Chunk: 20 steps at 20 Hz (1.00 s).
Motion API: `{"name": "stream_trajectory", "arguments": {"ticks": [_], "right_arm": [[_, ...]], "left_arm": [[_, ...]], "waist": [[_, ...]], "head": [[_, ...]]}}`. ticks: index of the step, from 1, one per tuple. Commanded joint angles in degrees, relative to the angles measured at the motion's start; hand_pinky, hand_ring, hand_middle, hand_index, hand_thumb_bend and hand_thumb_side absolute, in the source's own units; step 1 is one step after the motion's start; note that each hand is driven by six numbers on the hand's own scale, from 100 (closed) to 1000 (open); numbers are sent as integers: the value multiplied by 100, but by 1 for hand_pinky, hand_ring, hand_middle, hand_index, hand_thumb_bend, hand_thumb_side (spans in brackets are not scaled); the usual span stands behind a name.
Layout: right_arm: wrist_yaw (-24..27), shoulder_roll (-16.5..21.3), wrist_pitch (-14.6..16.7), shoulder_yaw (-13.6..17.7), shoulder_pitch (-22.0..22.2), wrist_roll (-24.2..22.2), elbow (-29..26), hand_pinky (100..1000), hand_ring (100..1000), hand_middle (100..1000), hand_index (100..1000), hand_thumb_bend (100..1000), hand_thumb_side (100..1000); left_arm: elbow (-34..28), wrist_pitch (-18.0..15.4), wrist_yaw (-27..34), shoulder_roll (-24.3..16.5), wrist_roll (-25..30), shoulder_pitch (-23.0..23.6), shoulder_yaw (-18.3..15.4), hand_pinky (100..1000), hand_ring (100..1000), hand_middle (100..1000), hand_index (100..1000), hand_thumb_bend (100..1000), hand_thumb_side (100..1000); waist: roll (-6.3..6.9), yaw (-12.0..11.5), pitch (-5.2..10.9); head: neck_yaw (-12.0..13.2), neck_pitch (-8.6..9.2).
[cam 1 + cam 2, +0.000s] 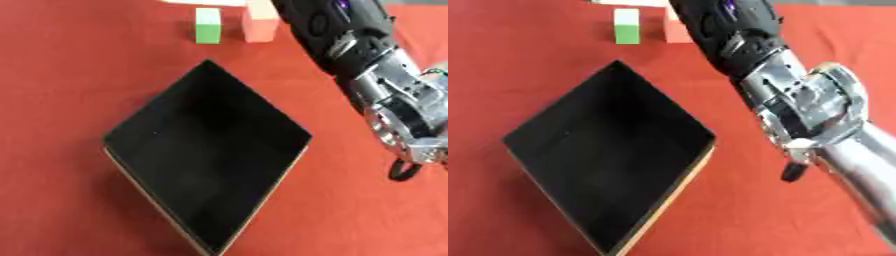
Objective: Pick up objects on the table and place them in the box.
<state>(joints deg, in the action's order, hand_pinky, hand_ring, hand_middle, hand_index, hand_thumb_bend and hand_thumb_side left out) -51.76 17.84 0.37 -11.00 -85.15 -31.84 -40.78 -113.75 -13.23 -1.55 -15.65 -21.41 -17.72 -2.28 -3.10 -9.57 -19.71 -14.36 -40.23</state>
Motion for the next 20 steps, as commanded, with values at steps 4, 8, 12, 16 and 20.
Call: {"name": "stream_trajectory", "arguments": {"ticks": [4,8,12,16,20], "right_arm": [[-1701,-74,968,885,-130,-817,-73,962,982,961,984,570,172],[-1969,-96,1103,1008,-74,-953,34,961,984,971,986,539,164],[-2002,-88,1159,993,-36,-1035,162,961,985,978,987,497,144],[-2001,-81,1168,988,-35,-1056,196,961,985,978,987,497,144],[-2077,-68,1128,969,22,-1116,335,961,990,989,987,489,177]], "left_arm": [[-85,6,27,-20,31,-28,7,573,756,691,863,264,894],[-85,9,34,-8,30,-22,1,573,756,690,862,265,895],[-85,12,40,-5,33,-19,2,572,755,689,861,265,896],[-85,12,44,-5,38,-18,3,572,755,689,861,265,896],[-85,13,49,0,45,-19,7,572,755,687,858,266,897]], "waist": [[53,-7,125],[47,-18,114],[40,-17,104],[38,-15,103],[20,-25,79]], "head": [[-70,280],[-112,362],[-121,349],[-122,343],[-128,326]]}}
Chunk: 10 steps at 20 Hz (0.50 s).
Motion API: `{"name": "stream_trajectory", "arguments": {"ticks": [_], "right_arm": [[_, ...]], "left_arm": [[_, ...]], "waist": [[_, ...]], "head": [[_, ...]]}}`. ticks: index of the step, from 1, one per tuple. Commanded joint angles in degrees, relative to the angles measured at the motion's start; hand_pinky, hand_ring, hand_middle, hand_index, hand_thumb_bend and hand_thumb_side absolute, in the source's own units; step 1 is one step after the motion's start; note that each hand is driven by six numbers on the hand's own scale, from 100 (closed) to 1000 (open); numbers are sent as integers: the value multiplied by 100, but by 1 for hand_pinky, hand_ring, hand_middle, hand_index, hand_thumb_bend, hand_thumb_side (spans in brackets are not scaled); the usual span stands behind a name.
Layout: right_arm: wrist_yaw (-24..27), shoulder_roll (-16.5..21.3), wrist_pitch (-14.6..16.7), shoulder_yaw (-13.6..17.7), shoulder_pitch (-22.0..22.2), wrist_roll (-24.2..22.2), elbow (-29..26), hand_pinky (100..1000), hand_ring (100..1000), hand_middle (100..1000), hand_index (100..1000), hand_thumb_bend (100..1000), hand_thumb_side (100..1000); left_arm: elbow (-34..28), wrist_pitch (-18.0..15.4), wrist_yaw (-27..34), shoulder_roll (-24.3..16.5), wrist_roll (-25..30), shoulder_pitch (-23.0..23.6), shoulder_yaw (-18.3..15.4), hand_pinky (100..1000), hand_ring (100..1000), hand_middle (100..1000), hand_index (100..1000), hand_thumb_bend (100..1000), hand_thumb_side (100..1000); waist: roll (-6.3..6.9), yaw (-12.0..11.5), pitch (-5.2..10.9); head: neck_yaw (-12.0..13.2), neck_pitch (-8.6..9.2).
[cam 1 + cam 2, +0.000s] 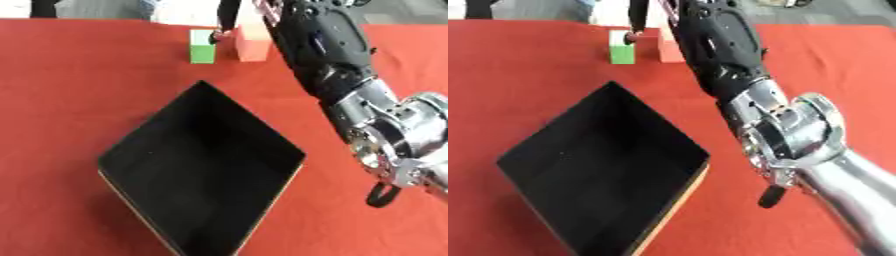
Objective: Pick up objects on the table and place them in the box.
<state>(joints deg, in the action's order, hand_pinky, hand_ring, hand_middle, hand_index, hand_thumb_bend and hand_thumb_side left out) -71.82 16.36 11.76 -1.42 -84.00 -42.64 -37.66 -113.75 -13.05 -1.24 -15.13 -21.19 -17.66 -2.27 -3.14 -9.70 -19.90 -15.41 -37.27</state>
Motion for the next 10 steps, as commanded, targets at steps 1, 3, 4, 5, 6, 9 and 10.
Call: {"name": "stream_trajectory", "arguments": {"ticks": [1,3,4,5,6,9,10], "right_arm": [[-93,78,-16,11,-84,-31,50,961,991,989,987,490,179],[-130,70,-25,17,-73,-5,92,961,993,994,990,486,177],[-154,69,-35,22,-71,11,108,961,994,995,991,483,173],[-179,69,-48,30,-69,30,123,962,996,998,991,477,169],[-208,71,-65,40,-66,49,139,962,996,997,991,474,165],[-264,80,-113,78,-54,92,192,962,997,1000,993,468,159],[-273,82,-125,89,-52,99,209,963,997,1000,992,467,159]], "left_arm": [[-85,-5,19,-51,24,-26,6,572,755,686,858,266,897],[-85,-5,22,-51,29,-33,9,572,754,686,857,266,897],[-85,-6,24,-51,31,-37,10,572,754,685,855,266,897],[-85,-6,24,-51,34,-41,12,571,754,685,855,266,898],[-85,-6,24,-52,36,-44,12,571,754,685,855,266,898],[-85,-8,24,-59,37,-55,9,571,754,684,854,266,898],[-85,-9,25,-62,37,-58,9,571,754,684,854,266,898]], "waist": [[20,-17,90],[10,-26,70],[5,-28,58],[1,-30,48],[-3,-33,37],[-16,-44,5],[-20,-46,-5]], "head": [[-27,26],[-38,15],[-44,12],[-49,10],[-54,10],[-74,15],[-81,17]]}}
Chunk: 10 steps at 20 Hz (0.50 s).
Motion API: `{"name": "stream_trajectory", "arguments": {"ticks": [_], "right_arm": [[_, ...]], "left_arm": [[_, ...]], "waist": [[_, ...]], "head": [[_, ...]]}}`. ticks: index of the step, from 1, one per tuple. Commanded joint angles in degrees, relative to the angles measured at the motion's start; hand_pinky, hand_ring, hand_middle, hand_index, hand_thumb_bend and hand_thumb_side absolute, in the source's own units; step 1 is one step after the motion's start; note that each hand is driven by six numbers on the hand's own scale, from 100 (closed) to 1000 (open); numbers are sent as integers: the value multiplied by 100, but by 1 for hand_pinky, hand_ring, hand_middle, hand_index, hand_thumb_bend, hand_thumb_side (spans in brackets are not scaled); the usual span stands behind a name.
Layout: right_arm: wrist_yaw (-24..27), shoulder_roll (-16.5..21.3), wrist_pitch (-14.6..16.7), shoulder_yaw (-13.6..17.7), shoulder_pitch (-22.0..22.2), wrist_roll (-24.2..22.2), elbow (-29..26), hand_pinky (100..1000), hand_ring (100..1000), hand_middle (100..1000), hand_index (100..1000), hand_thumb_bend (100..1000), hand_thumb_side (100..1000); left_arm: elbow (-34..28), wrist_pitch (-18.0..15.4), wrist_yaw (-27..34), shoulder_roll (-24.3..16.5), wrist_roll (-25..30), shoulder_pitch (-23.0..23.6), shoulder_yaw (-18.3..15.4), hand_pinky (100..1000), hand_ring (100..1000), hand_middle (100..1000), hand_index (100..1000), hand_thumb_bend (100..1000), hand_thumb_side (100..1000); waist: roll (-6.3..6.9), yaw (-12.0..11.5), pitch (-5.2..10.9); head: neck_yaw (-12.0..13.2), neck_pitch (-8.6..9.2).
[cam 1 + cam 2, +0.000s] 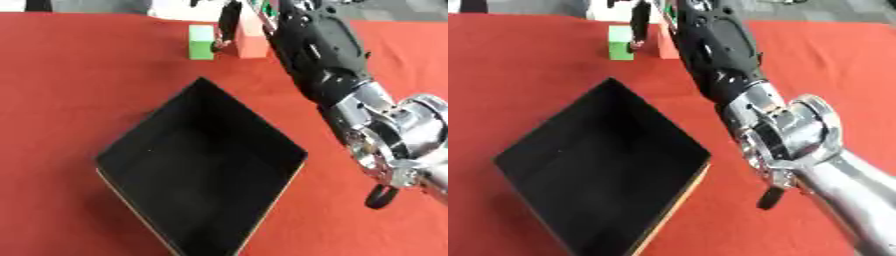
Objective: Pick up objects on the table and place them in the box.
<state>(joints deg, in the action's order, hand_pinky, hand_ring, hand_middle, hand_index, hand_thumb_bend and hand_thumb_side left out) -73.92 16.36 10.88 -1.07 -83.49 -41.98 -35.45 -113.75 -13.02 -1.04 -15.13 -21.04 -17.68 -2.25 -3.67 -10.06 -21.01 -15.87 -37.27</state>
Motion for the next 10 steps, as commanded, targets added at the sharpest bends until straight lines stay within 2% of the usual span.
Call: {"name": "stream_trajectory", "arguments": {"ticks": [1,10], "right_arm": [[-61,87,-49,69,-102,39,3,963,997,999,992,465,157],[29,86,-271,191,-135,234,-60,953,987,964,994,470,175]], "left_arm": [[-85,-12,5,-69,23,-62,6,571,754,683,853,266,899],[-85,4,6,-104,44,-96,16,569,751,677,849,263,902]], "waist": [[23,-13,88],[-18,-43,-49]], "head": [[-48,21],[-118,70]]}}
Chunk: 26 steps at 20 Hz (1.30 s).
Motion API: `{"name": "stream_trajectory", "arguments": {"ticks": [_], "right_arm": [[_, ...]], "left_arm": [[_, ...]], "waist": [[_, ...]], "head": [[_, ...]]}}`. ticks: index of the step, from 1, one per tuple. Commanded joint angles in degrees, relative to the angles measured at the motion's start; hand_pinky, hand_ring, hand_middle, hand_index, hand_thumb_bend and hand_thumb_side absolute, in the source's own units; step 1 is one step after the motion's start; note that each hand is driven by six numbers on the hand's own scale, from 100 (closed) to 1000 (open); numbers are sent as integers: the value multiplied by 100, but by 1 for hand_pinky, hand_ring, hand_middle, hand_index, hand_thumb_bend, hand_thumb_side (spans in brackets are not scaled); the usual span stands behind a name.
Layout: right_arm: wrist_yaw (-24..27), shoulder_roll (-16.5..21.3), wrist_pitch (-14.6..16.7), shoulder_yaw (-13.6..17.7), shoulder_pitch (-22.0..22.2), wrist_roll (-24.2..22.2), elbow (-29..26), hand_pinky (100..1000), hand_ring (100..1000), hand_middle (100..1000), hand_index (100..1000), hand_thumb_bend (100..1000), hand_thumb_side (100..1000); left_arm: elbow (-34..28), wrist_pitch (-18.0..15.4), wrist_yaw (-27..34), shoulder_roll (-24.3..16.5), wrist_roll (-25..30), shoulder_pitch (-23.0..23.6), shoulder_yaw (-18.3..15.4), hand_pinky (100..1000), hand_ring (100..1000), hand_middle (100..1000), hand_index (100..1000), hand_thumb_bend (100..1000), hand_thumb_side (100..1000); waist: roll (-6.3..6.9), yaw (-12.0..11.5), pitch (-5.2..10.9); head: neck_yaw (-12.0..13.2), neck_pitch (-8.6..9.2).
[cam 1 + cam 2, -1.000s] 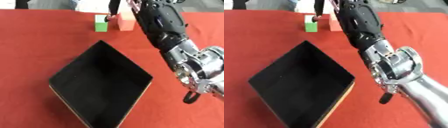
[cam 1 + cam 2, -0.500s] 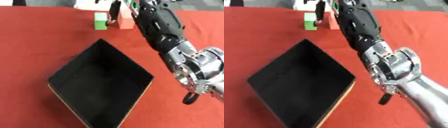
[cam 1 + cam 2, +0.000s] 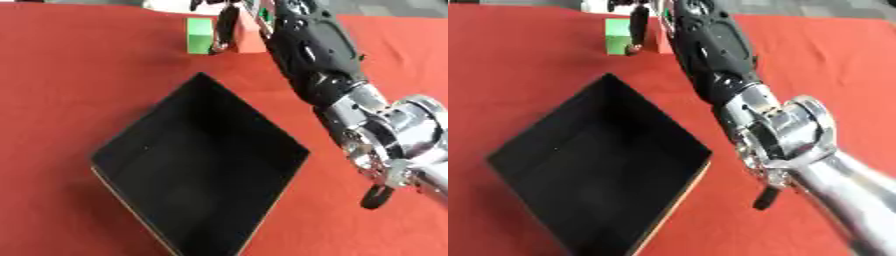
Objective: Pick up objects on the table and place them in the box.
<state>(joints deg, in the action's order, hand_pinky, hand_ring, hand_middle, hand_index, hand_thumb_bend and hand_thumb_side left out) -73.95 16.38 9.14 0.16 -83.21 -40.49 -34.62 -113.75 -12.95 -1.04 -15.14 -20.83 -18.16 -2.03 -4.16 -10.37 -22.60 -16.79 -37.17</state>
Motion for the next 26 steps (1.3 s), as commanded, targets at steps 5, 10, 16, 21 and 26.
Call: {"name": "stream_trajectory", "arguments": {"ticks": [5,10,16,21,26], "right_arm": [[68,80,-276,150,-171,241,-221,939,976,939,996,475,182],[-33,106,-508,254,-178,499,-244,935,974,938,994,467,173],[-55,151,-699,404,-188,584,-228,932,969,927,991,462,169],[-51,170,-835,490,-196,599,-243,930,965,920,990,432,170],[3,166,-942,558,-188,484,-206,921,958,913,983,397,150]], "left_arm": [[-85,4,2,-107,39,-54,-1,569,750,676,848,263,902],[-85,3,3,-121,63,-62,7,569,749,674,847,263,903],[-85,-6,9,-146,89,-96,10,569,747,672,846,262,903],[-85,-2,14,-161,98,-104,10,569,746,670,845,261,904],[-85,4,14,-168,105,-108,3,569,745,667,844,260,906]], "waist": [[17,-23,77],[-17,-43,28],[-56,-94,-40],[-89,-141,-101],[-122,-186,-165]], "head": [[-37,78],[-59,121],[-153,237],[-253,315],[-325,398]]}}
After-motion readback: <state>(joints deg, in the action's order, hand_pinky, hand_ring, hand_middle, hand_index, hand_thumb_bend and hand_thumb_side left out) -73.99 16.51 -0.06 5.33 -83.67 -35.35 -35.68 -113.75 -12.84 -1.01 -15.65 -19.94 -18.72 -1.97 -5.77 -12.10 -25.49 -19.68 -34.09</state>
